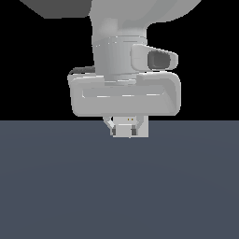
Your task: Plug the charger into the wall socket.
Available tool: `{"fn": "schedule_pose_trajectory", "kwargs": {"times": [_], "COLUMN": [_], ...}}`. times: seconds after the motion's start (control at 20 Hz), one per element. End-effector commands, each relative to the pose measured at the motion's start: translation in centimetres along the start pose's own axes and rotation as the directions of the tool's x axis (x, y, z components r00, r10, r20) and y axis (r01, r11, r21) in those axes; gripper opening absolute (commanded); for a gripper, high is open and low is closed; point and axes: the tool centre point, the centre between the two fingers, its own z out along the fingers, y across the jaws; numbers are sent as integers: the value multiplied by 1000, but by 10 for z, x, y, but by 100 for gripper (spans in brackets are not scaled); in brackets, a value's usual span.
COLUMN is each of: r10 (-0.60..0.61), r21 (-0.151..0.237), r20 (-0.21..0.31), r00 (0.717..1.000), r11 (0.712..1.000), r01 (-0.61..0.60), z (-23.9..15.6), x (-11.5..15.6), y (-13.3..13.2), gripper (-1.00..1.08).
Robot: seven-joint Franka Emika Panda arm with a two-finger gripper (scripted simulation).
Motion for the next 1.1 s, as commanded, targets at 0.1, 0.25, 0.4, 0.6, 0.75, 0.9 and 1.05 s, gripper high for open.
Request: {"fn": "schedule_pose_trajectory", "kwargs": {"times": [0.1,0.25,0.4,0.6,0.75,0.9,1.05], "r10": [-46,-70,-90,-109,-119,-125,-127], "r21": [19,29,38,47,52,55,55], "r20": [0,0,0,1,2,2,3], "r00": [999,998,996,994,993,992,992], "r11": [999,997,995,993,992,991,990], "r01": [46,70,90,109,119,125,126], "z": [-6,-9,-12,-14,-15,-16,-16], "x": [8,13,17,20,22,23,23], "y": [6,9,11,14,15,15,16], "gripper": [-100,-100,-100,-100,-100,-100,-100]}}
